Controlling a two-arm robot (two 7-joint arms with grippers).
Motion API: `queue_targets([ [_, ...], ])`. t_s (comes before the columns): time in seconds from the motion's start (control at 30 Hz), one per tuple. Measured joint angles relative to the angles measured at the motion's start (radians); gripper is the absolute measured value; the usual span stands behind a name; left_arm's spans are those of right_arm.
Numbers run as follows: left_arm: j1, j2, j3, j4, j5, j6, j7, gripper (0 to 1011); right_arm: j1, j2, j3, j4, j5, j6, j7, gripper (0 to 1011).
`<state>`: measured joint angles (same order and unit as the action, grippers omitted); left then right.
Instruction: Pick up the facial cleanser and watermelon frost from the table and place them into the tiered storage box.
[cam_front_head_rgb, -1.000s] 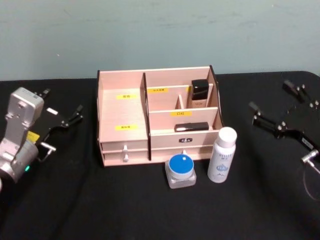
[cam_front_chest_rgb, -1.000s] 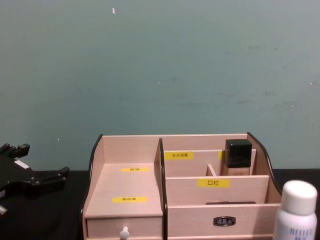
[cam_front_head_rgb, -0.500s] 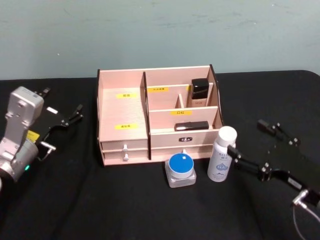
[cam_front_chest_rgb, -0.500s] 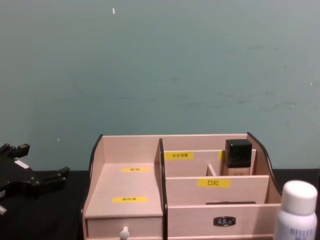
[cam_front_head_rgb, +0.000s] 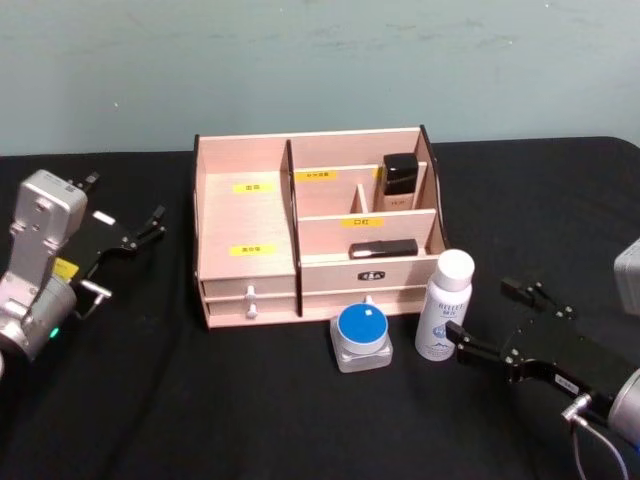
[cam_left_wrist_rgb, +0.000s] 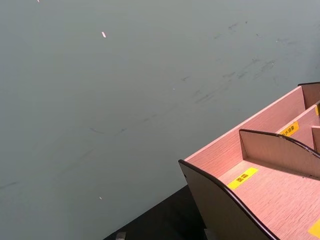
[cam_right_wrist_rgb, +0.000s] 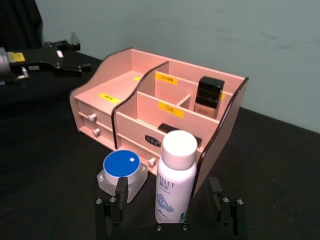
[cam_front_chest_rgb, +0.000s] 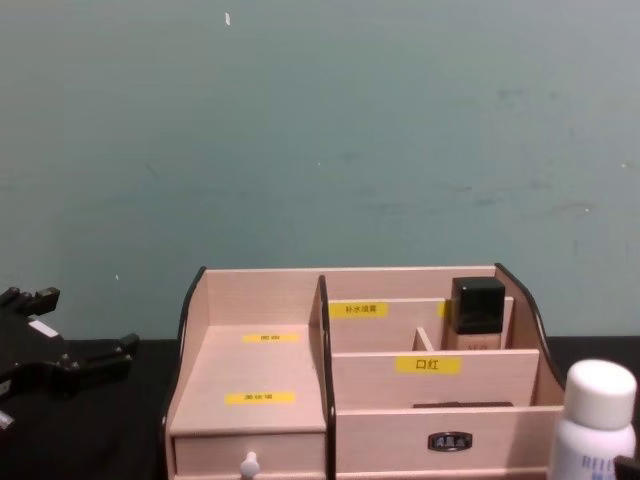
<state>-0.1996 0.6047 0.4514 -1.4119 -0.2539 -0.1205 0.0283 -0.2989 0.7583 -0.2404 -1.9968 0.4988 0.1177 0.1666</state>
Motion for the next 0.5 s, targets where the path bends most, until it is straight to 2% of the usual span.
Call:
queue_targets([
  [0.5,0.000,0.000,0.000,0.000,0.000,0.000,0.000,1010,0.108,-0.086,-0.048,0.107,-0.046,0.043,0.040,1002],
])
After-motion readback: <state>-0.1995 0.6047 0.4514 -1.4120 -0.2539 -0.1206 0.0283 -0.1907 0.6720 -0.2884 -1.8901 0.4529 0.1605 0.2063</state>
